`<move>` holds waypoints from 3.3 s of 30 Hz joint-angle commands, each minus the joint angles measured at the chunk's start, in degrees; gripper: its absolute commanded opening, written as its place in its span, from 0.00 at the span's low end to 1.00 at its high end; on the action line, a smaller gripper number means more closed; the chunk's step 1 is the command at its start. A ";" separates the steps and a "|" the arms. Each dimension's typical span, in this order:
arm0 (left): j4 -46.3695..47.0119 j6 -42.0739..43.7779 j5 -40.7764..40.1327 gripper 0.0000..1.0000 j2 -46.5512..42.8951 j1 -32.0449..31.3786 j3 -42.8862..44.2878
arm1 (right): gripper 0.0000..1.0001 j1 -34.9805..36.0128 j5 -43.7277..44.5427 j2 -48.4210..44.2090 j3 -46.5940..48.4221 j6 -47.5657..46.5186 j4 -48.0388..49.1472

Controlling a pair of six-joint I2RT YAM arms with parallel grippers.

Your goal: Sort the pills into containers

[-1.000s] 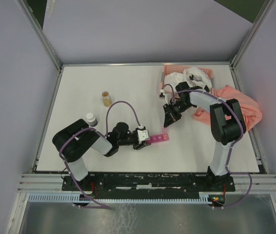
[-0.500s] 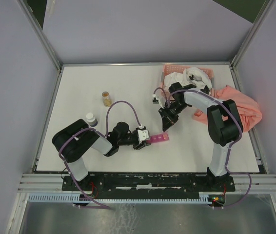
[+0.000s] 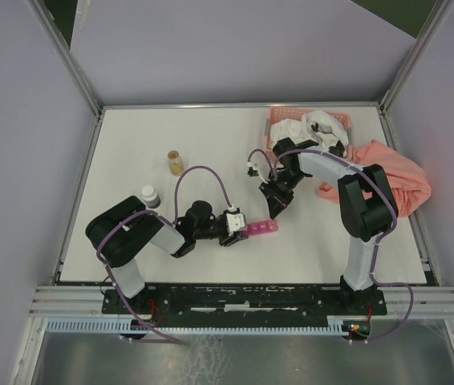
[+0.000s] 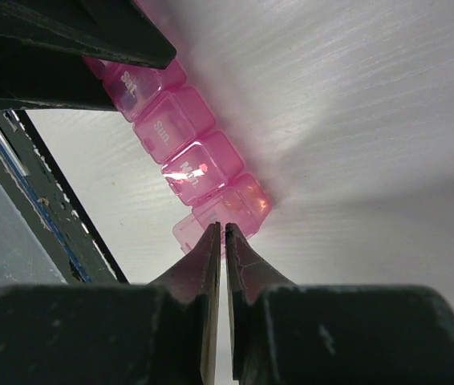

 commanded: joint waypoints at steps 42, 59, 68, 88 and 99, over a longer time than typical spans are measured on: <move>0.21 -0.37 -3.36 0.37 -2.05 -1.92 0.02 | 0.11 4.61 7.91 -2.54 -5.95 -0.56 3.90; -0.54 -0.66 -3.88 0.36 -2.23 -1.90 0.14 | 0.12 2.82 0.12 -10.43 -6.10 -1.66 4.00; -0.98 -0.74 -3.86 0.36 -2.20 -1.90 0.44 | 0.12 2.81 0.27 -7.18 -4.84 -5.13 0.36; -0.81 -1.27 -3.61 0.36 -2.38 -1.93 0.26 | 0.11 3.59 1.42 -8.29 -5.28 -1.64 2.93; -0.90 -1.33 -3.54 0.36 -2.24 -1.92 0.49 | 0.11 3.60 2.07 -8.56 -5.31 -1.13 3.19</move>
